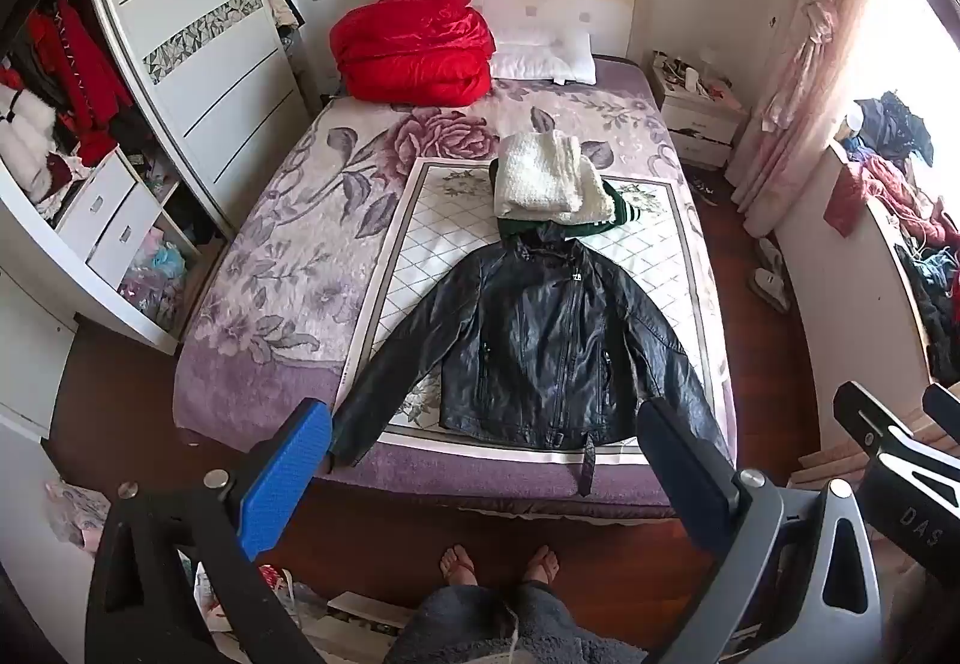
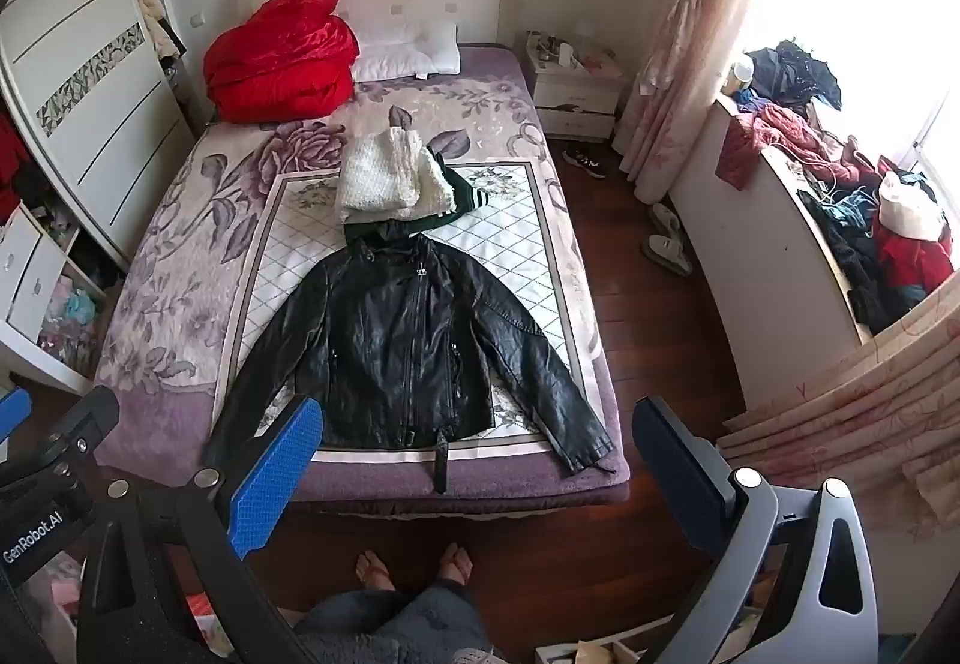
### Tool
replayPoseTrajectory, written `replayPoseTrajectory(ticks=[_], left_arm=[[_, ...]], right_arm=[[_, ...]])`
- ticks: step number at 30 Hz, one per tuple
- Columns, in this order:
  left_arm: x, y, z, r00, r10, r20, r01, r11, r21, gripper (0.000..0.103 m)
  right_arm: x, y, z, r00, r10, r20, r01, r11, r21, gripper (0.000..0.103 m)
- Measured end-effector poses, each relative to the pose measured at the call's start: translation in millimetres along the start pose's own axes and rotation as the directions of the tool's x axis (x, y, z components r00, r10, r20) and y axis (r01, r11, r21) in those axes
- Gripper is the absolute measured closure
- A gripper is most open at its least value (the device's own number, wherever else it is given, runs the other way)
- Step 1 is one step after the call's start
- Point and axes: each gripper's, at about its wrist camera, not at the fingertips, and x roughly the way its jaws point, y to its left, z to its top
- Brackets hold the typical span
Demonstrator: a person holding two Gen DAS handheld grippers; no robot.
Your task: Fold large clothes
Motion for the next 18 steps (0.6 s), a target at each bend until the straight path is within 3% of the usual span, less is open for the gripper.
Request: replayPoseTrajectory(ticks=[18], left_arm=[[-5.3, -3.7, 4.7, 1.0, -0.006, 0.016, 0.006, 1.0, 0.006, 0.0]], right_arm=[[-2.1, -4.9, -8.9, 1.0, 0.01, 0.007, -0.01, 1.0, 0.002, 0.0]])
